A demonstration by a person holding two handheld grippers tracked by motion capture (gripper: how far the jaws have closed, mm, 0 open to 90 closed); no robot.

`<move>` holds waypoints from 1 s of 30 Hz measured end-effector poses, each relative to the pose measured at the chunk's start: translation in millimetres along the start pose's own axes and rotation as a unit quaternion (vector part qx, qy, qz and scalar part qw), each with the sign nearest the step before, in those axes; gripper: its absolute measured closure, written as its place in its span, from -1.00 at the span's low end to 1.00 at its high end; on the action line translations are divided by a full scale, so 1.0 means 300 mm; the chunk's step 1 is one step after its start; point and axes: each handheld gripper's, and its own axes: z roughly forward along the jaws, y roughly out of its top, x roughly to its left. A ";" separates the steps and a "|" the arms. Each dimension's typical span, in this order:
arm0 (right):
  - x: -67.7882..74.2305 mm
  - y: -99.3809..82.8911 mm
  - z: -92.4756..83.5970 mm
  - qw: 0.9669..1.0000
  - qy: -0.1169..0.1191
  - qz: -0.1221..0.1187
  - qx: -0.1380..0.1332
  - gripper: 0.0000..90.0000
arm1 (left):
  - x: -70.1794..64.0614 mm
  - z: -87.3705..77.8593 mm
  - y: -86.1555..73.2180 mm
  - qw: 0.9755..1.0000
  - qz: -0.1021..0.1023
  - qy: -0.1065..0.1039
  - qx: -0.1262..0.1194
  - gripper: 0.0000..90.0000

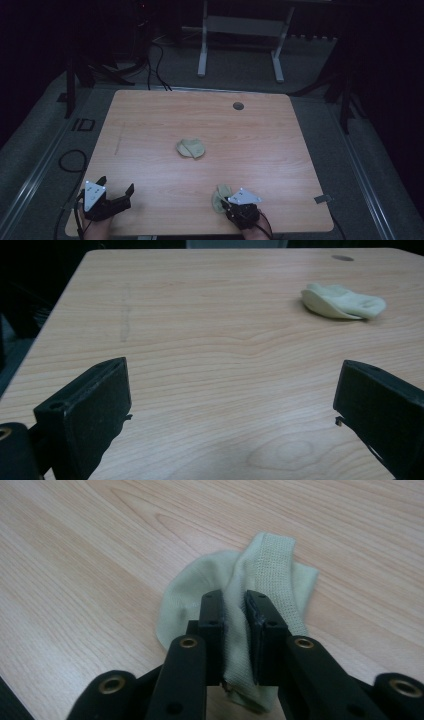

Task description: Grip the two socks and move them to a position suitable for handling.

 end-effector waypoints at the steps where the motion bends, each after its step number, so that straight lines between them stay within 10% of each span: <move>1: 0.010 0.000 0.001 1.000 -0.003 -0.002 0.000 0.62 | -0.005 0.000 0.001 1.000 -0.001 -0.004 0.000 -0.95; 7: 0.015 0.009 -0.003 1.000 0.028 0.011 0.000 0.25 | -0.085 0.009 0.013 0.999 0.020 -0.048 0.013 -0.95; 9: 0.007 0.054 -0.080 0.998 0.039 -0.004 -0.039 0.12 | -0.140 0.011 0.029 0.994 0.008 -0.111 0.014 -0.95; 13: -0.061 0.107 -0.130 0.997 0.029 -0.002 -0.065 0.17 | -0.218 0.019 0.047 0.988 0.024 -0.146 0.050 -0.95; 14: -0.080 0.114 -0.131 0.997 0.029 0.001 -0.069 0.18 | -0.277 0.029 0.061 0.979 0.038 -0.188 0.073 -0.95; 18: -0.125 0.113 -0.095 0.997 0.044 0.001 -0.060 0.22 | -0.396 0.050 0.079 0.960 0.079 -0.251 0.099 -0.68; 19: -0.131 0.109 -0.081 0.997 0.053 0.000 -0.052 0.22 | -0.396 0.050 0.079 0.960 0.079 -0.251 0.099 -0.68; 22: -0.136 0.096 -0.049 0.997 0.070 -0.001 -0.035 0.24 | -0.490 0.085 0.084 0.942 0.100 -0.293 0.129 -0.58; 23: -0.134 0.089 -0.035 0.997 0.073 -0.006 -0.024 0.28 | -0.490 0.085 0.084 0.942 0.100 -0.293 0.129 -0.50; 25: -0.130 0.081 -0.020 0.997 0.077 -0.011 -0.015 0.29 | -0.536 0.118 0.083 0.932 0.111 -0.309 0.157 -0.49; 26: -0.129 0.079 -0.015 0.997 0.078 -0.014 -0.011 0.31 | -0.536 0.118 0.083 0.932 0.111 -0.309 0.157 -0.43; 27: -0.129 0.077 -0.009 0.997 0.077 -0.017 -0.006 0.32 | -0.559 0.147 0.080 0.926 0.105 -0.317 0.174 -0.37; 30: -0.132 0.074 -0.001 0.997 0.079 -0.016 0.001 0.35 | -0.576 0.168 0.077 0.925 0.111 -0.316 0.181 -0.30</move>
